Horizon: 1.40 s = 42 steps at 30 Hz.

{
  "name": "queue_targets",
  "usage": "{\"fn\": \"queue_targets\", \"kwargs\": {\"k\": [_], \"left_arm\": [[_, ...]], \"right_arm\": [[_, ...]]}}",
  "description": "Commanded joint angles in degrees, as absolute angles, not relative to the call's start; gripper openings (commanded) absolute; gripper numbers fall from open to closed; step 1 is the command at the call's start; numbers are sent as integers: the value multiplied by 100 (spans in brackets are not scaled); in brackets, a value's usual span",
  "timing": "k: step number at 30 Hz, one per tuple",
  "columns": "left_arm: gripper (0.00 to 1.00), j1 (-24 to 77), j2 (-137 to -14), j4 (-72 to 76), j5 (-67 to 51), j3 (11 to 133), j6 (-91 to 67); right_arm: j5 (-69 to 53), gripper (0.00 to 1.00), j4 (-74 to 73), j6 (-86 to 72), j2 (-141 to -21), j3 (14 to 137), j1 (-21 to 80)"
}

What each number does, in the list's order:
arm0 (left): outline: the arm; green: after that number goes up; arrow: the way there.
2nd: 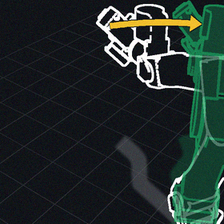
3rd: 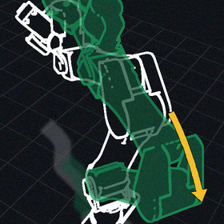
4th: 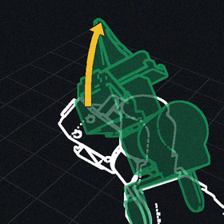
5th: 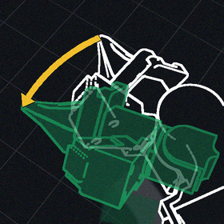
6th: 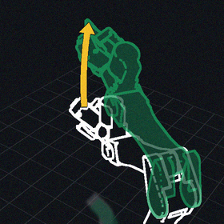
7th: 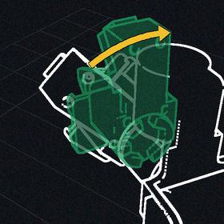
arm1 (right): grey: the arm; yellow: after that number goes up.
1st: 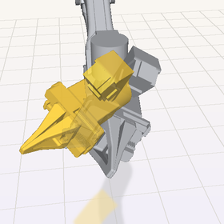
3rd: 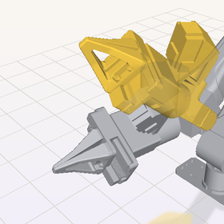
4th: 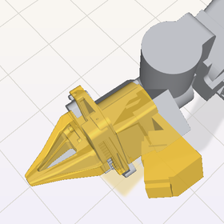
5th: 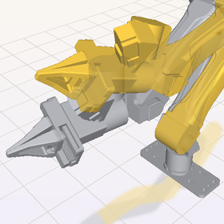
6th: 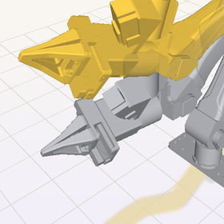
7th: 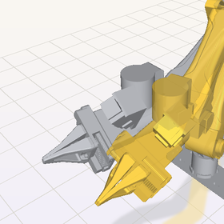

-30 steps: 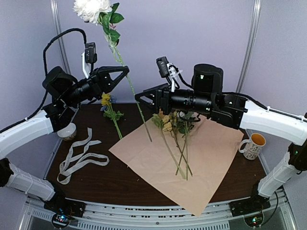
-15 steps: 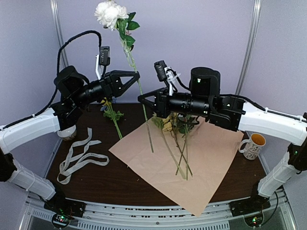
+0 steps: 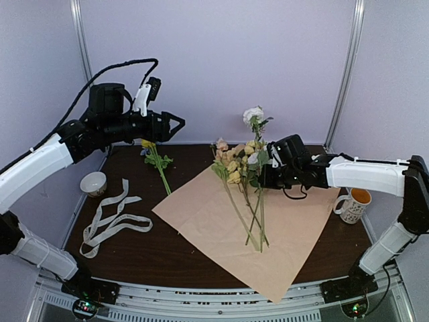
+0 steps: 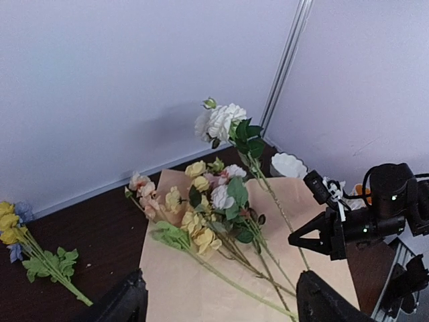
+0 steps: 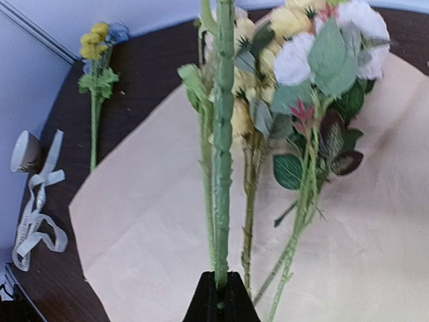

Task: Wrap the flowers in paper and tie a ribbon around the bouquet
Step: Place the fake flower on the flattened wrapping paper, then adjust the fake flower at the corner of the board.

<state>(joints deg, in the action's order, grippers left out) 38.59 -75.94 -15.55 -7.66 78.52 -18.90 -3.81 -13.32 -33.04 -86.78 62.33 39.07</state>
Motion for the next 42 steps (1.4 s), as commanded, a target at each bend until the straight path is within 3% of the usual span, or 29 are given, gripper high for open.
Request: {"fn": "queue_targets", "kwargs": {"k": [1, 14, 16, 19, 26, 33, 42], "left_arm": [[80, 3835, -7654, -2127, -353, 7878, -1584], [80, 3806, -7798, -2344, -347, 8007, -1469], [80, 3799, -7800, -2367, -332, 8015, -1444], [80, 3711, -7789, -2470, -226, 7999, -1405], [77, 2763, -8228, -2976, -52, 8074, -1448], [74, 2514, -10220, -4031, 679, 9255, -285], [71, 2380, -12799, -5058, 999, 11116, 5]], "right_arm": [[-336, 0, -1500, -3402, -9025, 6132, 3775], [-536, 0, -1719, -3379, -9829, 6563, 3771], [-455, 8, -1810, -3371, -9896, 6642, 3771], [-265, 32, -2087, -3330, -9965, 6808, 3771], [-11, 37, -2300, -3246, -9642, 6820, 3786], [94, 38, -2413, -3154, -9283, 6790, 3944], [355, 38, -2631, -2981, -9109, 6750, 4121]]}}
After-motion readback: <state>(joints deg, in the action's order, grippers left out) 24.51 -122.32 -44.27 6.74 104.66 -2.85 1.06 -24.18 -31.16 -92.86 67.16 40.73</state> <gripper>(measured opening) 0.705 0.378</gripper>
